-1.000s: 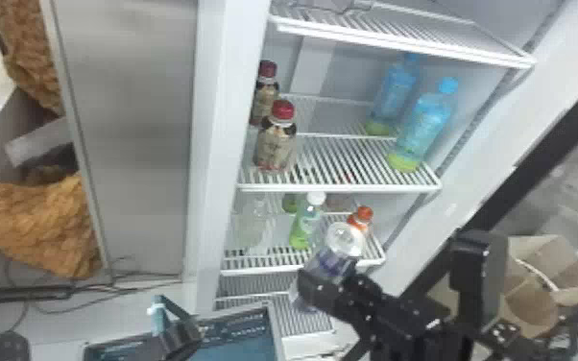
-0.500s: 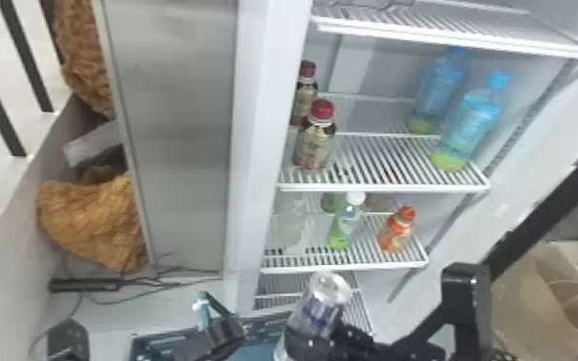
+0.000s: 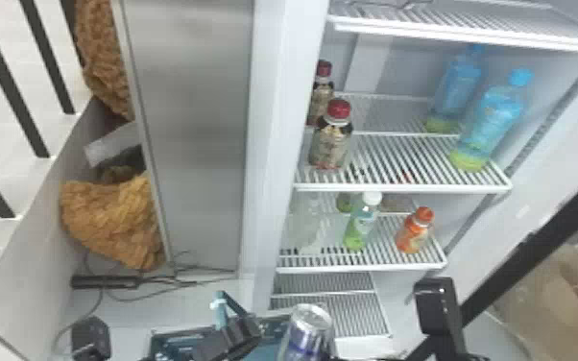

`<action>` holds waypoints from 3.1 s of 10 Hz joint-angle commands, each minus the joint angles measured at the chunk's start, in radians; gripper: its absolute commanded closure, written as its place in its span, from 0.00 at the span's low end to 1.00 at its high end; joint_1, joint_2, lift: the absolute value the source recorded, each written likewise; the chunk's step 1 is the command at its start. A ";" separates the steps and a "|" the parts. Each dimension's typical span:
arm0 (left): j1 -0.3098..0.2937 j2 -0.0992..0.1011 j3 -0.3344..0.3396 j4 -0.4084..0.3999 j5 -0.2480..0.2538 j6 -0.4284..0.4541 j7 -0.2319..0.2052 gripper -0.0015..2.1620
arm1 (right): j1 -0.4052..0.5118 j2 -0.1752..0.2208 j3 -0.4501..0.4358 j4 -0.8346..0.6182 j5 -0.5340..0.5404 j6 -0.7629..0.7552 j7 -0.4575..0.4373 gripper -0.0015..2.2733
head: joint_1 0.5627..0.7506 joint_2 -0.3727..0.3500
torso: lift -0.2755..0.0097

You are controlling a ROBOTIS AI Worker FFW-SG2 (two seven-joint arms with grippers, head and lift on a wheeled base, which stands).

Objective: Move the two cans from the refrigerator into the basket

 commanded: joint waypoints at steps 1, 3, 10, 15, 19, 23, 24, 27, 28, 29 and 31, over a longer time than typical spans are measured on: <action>0.000 0.000 0.000 0.000 0.000 0.000 0.000 0.55 | -0.031 -0.007 0.020 0.026 0.000 0.040 0.015 0.30 | 0.70 0.29 | 0.86; -0.002 0.000 0.002 0.000 0.000 0.000 0.000 0.55 | -0.041 -0.010 0.026 0.035 -0.004 0.069 0.024 0.21 | 0.70 0.33 | 0.86; 0.000 0.002 0.000 0.000 -0.004 0.007 -0.002 0.55 | 0.104 0.049 -0.200 -0.060 0.158 -0.179 0.036 0.21 | 0.70 0.15 | 0.86; 0.000 0.000 -0.004 0.000 -0.004 0.010 -0.002 0.55 | 0.185 0.108 -0.399 0.058 0.173 -0.716 0.071 0.21 | 0.70 0.03 | 0.86; -0.002 -0.001 -0.002 0.000 -0.004 0.010 -0.002 0.55 | 0.229 0.131 -0.415 0.205 0.160 -1.013 0.082 0.21 | 0.70 0.03 | 0.86; 0.005 -0.001 0.000 0.000 -0.004 0.010 -0.003 0.55 | 0.305 0.161 -0.399 0.283 0.122 -1.281 0.090 0.21 | 0.70 0.03 | 0.86; 0.005 -0.001 -0.002 0.000 -0.002 0.010 -0.003 0.55 | 0.315 0.163 -0.399 0.291 0.122 -1.288 0.090 0.21 | 0.70 0.03 | 0.86; 0.010 -0.001 0.000 0.000 -0.002 0.010 -0.003 0.55 | 0.379 0.174 -0.397 0.364 0.118 -1.462 0.091 0.21 | 0.70 0.03 | 0.86; 0.012 -0.003 0.000 0.000 -0.002 0.010 -0.003 0.55 | 0.389 0.181 -0.397 0.382 0.120 -1.492 0.091 0.21 | 0.70 0.03 | 0.86; 0.010 -0.003 0.000 0.000 -0.002 0.010 -0.003 0.55 | 0.389 0.182 -0.395 0.389 0.124 -1.511 0.091 0.21 | 0.70 0.03 | 0.86; 0.010 -0.005 0.000 0.000 -0.004 0.010 -0.003 0.55 | 0.386 0.182 -0.395 0.396 0.122 -1.521 0.091 0.21 | 0.70 0.03 | 0.86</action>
